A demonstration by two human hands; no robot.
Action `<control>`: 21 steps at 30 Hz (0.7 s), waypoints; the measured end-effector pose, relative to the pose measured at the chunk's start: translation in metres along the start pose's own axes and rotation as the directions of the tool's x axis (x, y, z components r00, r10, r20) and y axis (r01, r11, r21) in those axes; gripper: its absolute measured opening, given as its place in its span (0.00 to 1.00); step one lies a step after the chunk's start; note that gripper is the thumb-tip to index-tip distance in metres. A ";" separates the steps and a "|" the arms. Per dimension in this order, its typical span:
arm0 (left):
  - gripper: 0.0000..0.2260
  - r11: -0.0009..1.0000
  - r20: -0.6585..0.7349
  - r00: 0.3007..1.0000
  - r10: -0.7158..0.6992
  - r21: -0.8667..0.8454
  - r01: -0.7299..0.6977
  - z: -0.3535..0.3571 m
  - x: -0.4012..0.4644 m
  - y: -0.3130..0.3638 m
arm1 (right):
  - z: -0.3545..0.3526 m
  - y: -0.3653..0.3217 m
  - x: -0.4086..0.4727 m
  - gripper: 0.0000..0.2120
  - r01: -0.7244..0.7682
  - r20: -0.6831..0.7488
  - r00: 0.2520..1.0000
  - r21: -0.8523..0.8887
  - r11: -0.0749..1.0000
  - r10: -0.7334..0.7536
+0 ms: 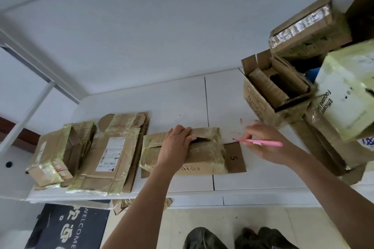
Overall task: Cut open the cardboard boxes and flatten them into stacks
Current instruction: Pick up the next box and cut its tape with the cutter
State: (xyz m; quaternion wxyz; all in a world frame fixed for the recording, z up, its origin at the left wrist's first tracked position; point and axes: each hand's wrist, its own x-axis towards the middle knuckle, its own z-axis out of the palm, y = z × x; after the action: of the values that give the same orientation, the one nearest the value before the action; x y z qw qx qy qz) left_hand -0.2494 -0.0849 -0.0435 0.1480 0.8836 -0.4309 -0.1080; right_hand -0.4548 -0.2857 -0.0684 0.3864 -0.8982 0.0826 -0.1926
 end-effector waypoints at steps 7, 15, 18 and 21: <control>0.20 0.997 0.096 0.993 0.074 -0.029 -0.072 -0.007 0.010 -0.001 | 0.008 -0.024 0.016 0.08 -0.035 -0.268 0.956 0.300 0.953 0.120; 0.35 0.944 -0.025 0.944 -0.329 -0.018 0.329 -0.016 -0.006 0.009 | 0.060 -0.029 0.017 0.06 -0.116 -0.253 0.947 0.301 0.946 0.197; 0.40 0.796 0.183 0.790 -0.586 -0.052 0.603 -0.039 -0.007 0.018 | 0.065 -0.029 0.011 0.05 -0.171 -0.226 0.942 0.318 0.933 0.250; 0.42 0.813 0.262 0.797 -0.544 -0.068 0.578 -0.044 -0.004 0.016 | 0.063 -0.035 0.011 0.03 -0.189 -0.181 0.940 0.430 0.883 0.290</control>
State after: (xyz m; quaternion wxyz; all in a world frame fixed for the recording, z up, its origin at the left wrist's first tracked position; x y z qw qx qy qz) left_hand -0.2496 -0.0833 0.0035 0.1217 0.9398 -0.1543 -0.2795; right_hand -0.4191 -0.2231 -0.0792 0.5726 -0.7508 0.1979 -0.2631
